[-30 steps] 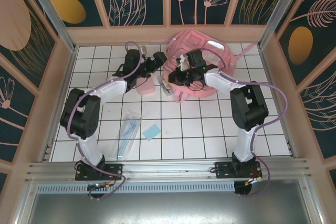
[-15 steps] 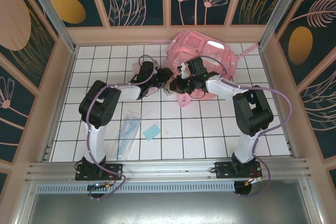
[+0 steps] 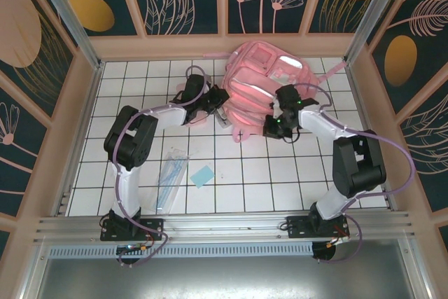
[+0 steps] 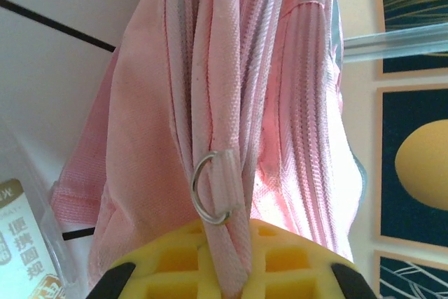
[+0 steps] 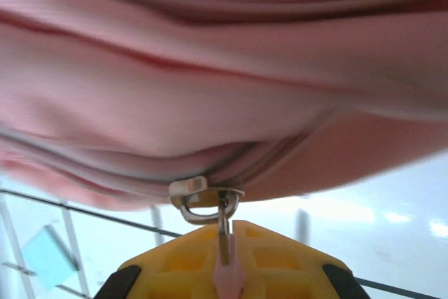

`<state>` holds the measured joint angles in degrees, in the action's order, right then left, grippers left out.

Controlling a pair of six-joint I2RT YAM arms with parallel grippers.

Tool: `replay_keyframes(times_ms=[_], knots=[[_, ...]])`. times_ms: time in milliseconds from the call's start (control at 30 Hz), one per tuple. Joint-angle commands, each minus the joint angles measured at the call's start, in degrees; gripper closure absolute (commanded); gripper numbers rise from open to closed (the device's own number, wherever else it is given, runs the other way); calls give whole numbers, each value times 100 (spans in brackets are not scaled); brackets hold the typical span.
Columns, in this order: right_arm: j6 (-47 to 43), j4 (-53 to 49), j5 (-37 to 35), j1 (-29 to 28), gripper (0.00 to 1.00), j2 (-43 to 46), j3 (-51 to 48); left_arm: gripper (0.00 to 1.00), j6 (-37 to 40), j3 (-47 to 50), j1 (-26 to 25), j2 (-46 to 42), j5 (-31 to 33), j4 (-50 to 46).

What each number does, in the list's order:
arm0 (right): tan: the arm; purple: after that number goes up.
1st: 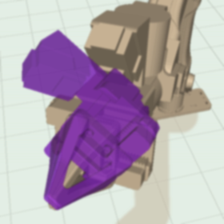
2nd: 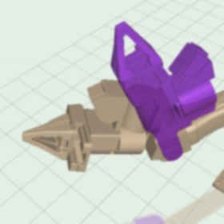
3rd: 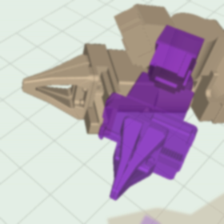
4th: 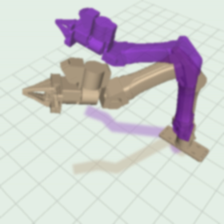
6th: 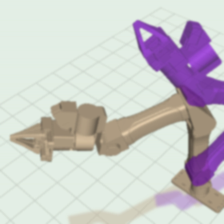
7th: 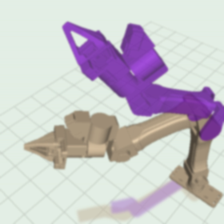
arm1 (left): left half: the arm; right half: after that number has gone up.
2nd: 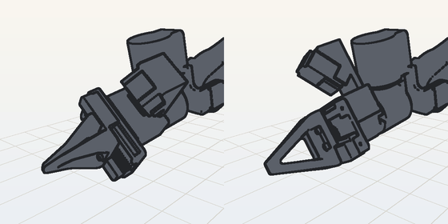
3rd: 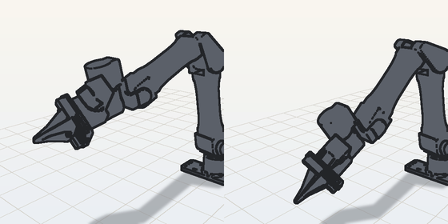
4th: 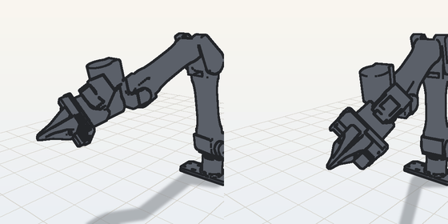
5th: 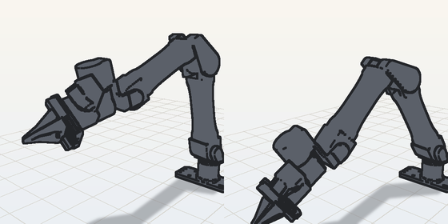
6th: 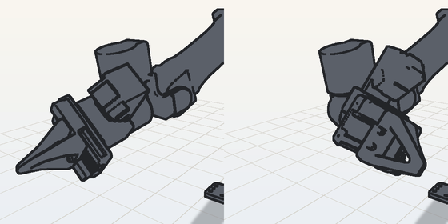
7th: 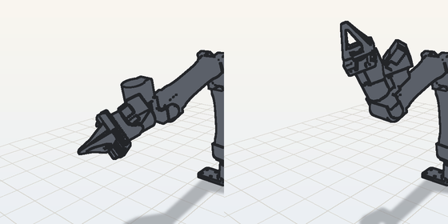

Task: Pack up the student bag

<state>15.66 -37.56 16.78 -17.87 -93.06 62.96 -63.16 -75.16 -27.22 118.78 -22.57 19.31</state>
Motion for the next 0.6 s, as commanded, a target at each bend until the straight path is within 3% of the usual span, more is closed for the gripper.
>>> replay_keyframes(times_ms=[0, 167, 267, 400, 567], knots=[[-516, -1140, -1465, 435, 100, -46, 477, 100, 735, -373, 367, -59, 282, -75], [-823, -1450, -3603, 705, 100, -1087, 1709, 100, 984, -500, 437, -10, 65, -315], [-1061, -1526, -4046, 815, 100, -1761, 2430, 100, 1102, -517, 478, -5, 14, -409], [-1073, -1548, -2988, 723, 100, -1870, 2684, 100, 1148, -712, 480, 140, 20, -447], [-729, -616, -781, 450, 100, -926, 1542, 100, 946, -1649, 481, 968, -144, -333]])
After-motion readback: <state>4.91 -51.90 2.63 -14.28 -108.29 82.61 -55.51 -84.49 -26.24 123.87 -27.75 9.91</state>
